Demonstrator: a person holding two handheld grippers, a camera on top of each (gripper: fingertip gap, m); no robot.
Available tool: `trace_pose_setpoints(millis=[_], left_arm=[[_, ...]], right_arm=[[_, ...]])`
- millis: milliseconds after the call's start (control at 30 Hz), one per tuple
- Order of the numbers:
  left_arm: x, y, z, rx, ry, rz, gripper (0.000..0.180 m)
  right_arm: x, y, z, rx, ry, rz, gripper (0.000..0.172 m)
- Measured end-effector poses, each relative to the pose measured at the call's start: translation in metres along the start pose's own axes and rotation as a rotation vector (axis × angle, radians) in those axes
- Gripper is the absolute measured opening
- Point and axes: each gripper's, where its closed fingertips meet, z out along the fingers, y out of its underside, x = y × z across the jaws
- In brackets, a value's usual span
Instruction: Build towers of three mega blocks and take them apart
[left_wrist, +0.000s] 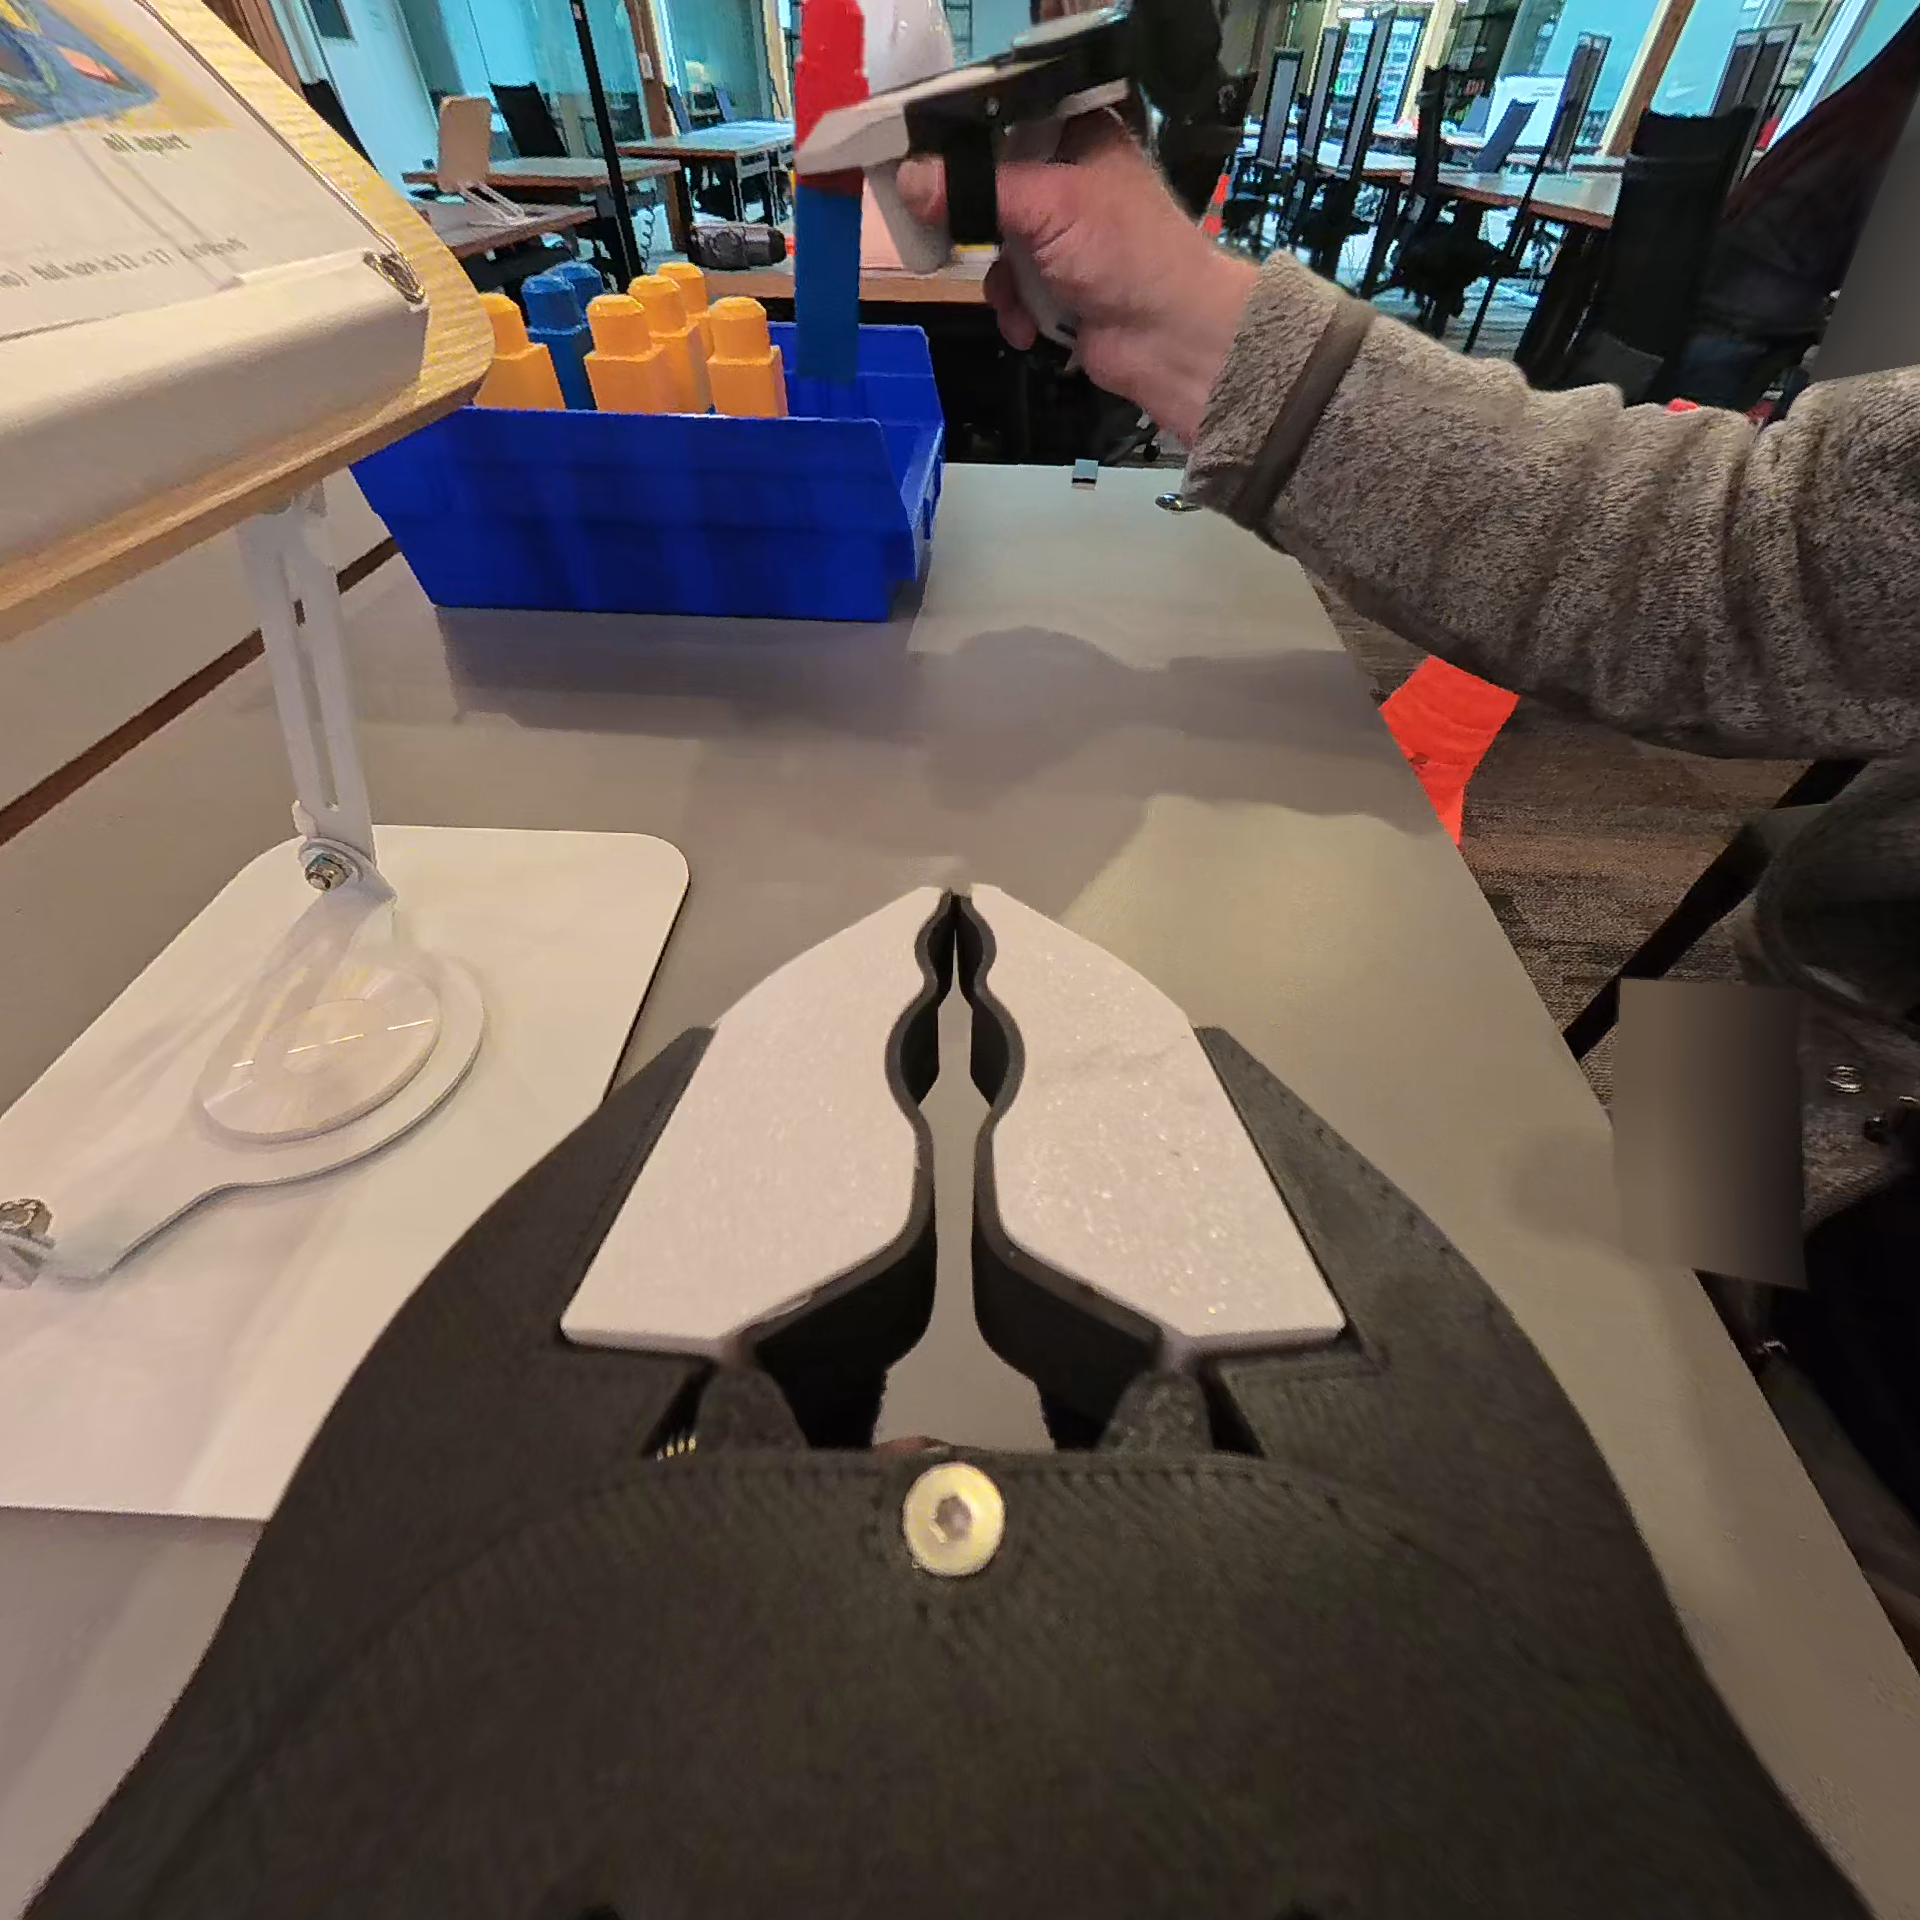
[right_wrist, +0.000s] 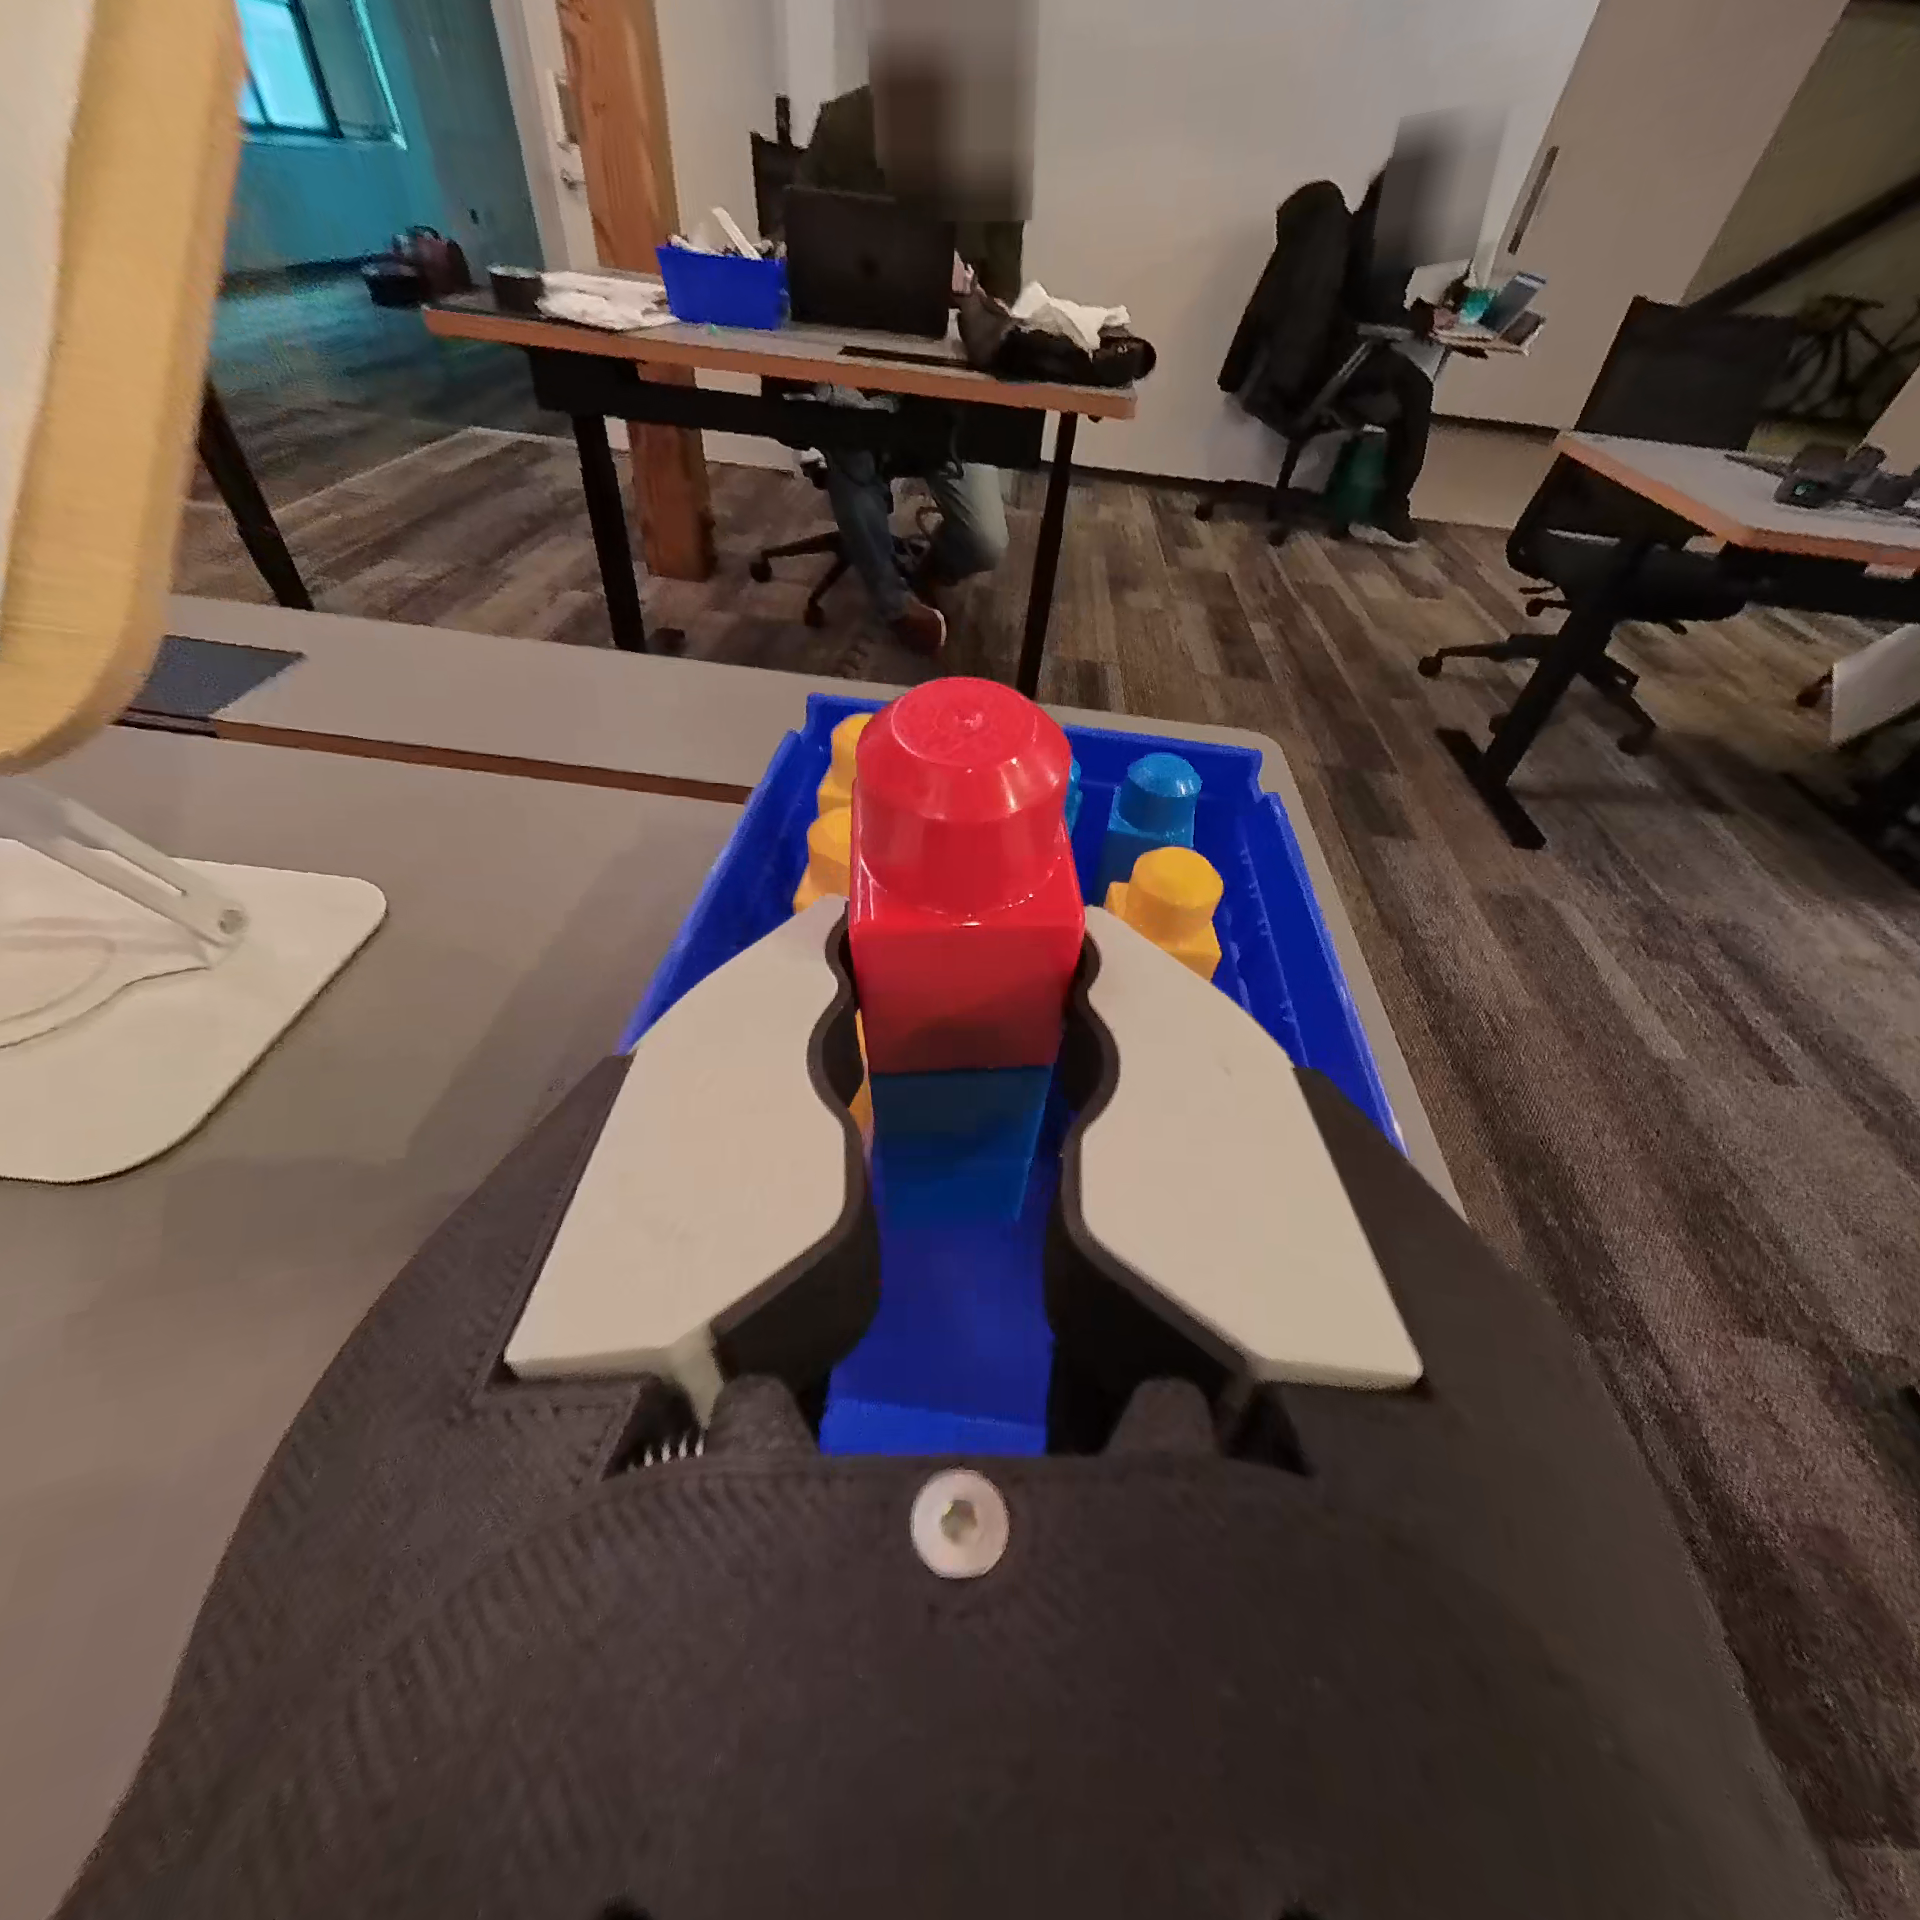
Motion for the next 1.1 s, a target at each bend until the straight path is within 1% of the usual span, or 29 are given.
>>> trace_pose_setpoints(millis=[200,533,1100], left_arm=[[0.002,0.002,0.003,-0.01,0.006,0.008,0.0],[0.004,0.007,0.008,-0.03,0.029,0.0,0.0],[0.006,0.01,0.011,-0.034,0.045,-0.007,0.0]], right_arm=[[0.014,0.028,0.019,-0.05,0.039,0.039,0.037],[0.02,0.066,0.045,-0.159,0.061,0.084,0.037],[0.016,0.092,0.059,-0.272,0.066,0.085,0.038]])
